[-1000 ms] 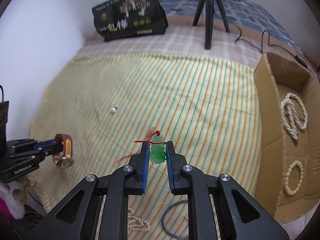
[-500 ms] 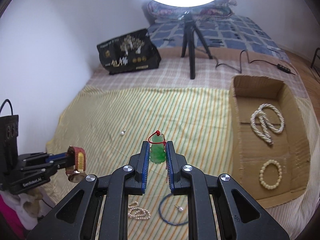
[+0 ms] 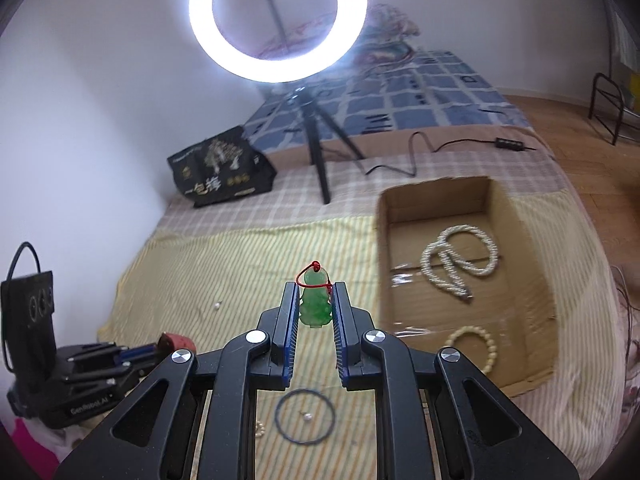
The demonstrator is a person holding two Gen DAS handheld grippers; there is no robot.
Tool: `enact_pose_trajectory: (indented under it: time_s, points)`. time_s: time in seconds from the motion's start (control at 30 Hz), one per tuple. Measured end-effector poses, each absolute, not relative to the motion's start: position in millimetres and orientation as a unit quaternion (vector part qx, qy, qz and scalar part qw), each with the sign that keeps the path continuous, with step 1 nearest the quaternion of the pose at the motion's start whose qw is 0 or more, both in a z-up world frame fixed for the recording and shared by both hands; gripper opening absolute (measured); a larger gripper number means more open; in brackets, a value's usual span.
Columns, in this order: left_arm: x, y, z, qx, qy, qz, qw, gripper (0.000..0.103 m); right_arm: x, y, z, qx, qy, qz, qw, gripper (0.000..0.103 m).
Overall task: Organize jewelry
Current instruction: 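Lift the watch and jade pendant and carry both over the cardboard box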
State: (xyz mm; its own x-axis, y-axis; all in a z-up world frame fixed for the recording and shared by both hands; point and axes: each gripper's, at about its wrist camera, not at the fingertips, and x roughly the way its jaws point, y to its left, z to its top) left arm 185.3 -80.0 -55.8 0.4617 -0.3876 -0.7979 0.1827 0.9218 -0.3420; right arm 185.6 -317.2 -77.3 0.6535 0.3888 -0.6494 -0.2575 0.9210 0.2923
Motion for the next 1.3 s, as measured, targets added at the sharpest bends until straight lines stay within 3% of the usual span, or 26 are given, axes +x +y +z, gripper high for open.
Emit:
enact_pose_trajectory:
  time_s: [0.73,1.3]
  points:
    - [220,-203,-71,-0.074,0.492,-0.229,0.837,0.008,213,-409,-100,0.145,0.366,0.11,0.912,0.014]
    - [251,-248,-101,-0.05,0.501,-0.237,0.831,0.008,251,-435,-144,0.172,0.392,0.09,0.899,0.014]
